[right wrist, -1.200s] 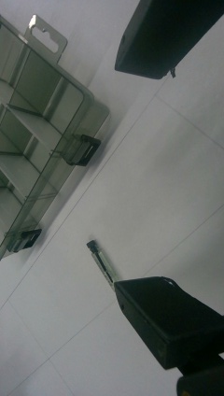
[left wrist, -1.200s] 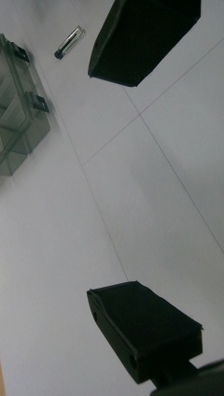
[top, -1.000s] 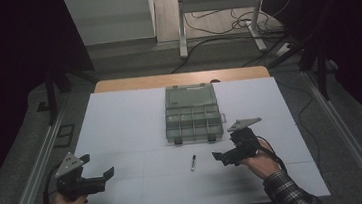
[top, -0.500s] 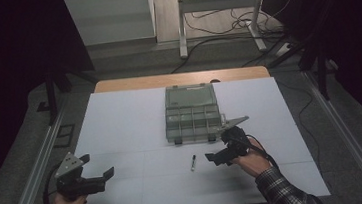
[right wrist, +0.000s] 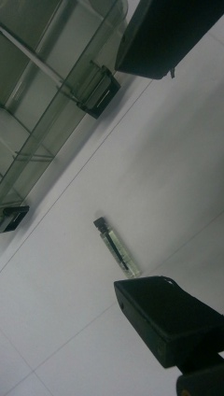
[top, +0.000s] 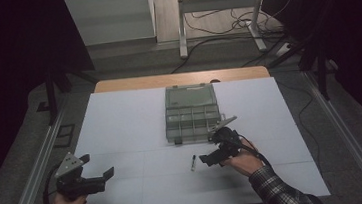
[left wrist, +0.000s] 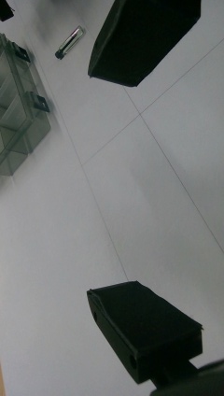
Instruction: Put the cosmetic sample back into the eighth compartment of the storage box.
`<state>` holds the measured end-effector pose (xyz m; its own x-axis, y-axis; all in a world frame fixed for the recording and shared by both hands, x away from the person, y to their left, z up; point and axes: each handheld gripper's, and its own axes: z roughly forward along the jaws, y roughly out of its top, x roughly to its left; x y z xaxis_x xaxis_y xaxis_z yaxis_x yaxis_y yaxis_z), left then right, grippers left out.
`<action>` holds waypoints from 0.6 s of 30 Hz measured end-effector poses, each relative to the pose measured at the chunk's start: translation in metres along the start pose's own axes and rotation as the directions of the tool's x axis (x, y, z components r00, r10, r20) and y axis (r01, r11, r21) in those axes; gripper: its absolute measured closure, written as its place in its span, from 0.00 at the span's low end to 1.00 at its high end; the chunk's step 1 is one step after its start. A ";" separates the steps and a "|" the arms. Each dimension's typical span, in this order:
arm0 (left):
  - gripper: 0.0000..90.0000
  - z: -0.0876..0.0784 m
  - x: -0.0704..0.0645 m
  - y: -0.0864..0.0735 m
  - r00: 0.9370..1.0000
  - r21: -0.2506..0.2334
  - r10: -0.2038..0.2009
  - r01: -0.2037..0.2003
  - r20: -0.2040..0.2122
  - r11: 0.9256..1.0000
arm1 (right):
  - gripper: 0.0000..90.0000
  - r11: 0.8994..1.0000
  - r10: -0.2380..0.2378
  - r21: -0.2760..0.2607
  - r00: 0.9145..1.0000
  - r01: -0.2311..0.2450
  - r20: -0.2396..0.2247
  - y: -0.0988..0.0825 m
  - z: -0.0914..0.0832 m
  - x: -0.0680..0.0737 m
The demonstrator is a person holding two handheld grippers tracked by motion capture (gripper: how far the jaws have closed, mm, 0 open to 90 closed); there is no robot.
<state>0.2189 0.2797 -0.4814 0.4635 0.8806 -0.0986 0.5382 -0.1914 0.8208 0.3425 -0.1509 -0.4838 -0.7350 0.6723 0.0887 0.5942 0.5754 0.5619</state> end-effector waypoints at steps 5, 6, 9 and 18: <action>0.01 0.000 0.000 0.000 1.000 -0.001 0.001 -0.001 -0.001 1.000 | 0.00 1.000 -0.003 0.026 1.000 0.004 -0.016 0.005 0.006 0.006; 0.01 0.000 0.000 0.000 1.000 -0.001 0.001 -0.001 -0.001 1.000 | 0.00 0.999 0.000 0.035 1.000 0.001 -0.027 0.006 0.008 0.008; 0.01 0.000 0.000 0.000 1.000 -0.001 0.000 0.000 0.001 1.000 | 0.03 0.998 -0.014 0.068 1.000 0.015 -0.022 0.009 0.015 0.014; 0.01 0.000 0.000 0.000 1.000 -0.001 -0.001 0.001 0.002 1.000 | 0.24 0.995 -0.038 0.094 0.999 0.040 -0.025 0.015 0.029 0.027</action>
<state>0.2188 0.2800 -0.4815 0.4643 0.8800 -0.1000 0.5378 -0.1904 0.8213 0.3417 -0.1105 -0.4971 -0.7650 0.6380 0.0880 0.5923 0.6433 0.4851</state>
